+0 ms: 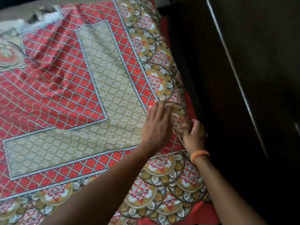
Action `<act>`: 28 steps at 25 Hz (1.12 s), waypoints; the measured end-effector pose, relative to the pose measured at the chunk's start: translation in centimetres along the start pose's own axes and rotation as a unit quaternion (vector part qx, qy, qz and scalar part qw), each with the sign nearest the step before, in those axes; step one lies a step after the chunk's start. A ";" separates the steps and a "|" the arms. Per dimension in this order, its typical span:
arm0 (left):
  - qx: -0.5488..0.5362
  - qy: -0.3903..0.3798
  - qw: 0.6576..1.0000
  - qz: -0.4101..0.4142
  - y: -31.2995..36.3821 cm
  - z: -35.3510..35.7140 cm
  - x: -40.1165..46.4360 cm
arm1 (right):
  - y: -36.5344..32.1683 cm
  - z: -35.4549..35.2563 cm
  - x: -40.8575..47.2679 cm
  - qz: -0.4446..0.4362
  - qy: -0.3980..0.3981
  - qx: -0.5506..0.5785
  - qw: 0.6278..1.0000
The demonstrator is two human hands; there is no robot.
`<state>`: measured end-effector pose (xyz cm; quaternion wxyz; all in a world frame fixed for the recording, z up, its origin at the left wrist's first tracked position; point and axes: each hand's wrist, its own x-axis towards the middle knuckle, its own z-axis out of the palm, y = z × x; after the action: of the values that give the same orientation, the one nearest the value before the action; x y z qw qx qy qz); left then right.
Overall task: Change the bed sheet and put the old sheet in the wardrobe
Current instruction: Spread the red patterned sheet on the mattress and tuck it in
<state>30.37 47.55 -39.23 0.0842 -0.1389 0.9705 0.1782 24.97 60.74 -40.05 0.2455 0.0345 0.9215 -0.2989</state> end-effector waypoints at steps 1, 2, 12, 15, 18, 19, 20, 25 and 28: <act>0.019 0.003 0.997 -0.072 -3.8 -0.9 -1.4 | -2.0 1.7 -0.8 -0.048 0.004 -0.062 0.997; 0.025 0.010 0.993 -0.114 -6.4 -0.9 -2.9 | -3.0 2.7 -1.8 -0.093 0.013 -0.137 0.986; -0.020 -0.024 0.949 -0.312 -23.5 -4.4 -18.9 | -17.3 19.2 -10.1 -0.388 -0.120 -0.368 0.837; -0.022 0.028 0.965 -0.258 -23.2 -4.6 -15.3 | -20.5 19.8 -6.4 -0.449 -0.128 -0.408 0.785; -0.034 0.073 0.978 -0.193 -23.6 -5.0 -7.1 | -23.3 18.4 -0.3 -0.493 -0.125 -0.424 0.749; -0.034 0.080 0.978 -0.190 -23.7 -5.2 -3.9 | -24.2 17.5 2.5 -0.488 -0.112 -0.427 0.753; -0.031 0.084 0.977 -0.191 -23.5 -5.7 -0.6 | -25.2 16.5 5.7 -0.476 -0.093 -0.429 0.762; -0.010 -0.034 0.973 -0.229 -20.1 -9.2 14.9 | -28.9 9.4 21.9 -0.366 0.023 -0.391 0.844; -0.041 -0.070 0.968 -0.237 -18.8 -10.1 19.9 | -31.9 6.4 29.7 -0.213 0.017 -0.246 0.946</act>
<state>15.96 22.21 -40.25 0.1862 -0.3558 0.8932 0.2023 -5.02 28.49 -41.57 0.1617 -0.2189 0.9562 -0.1080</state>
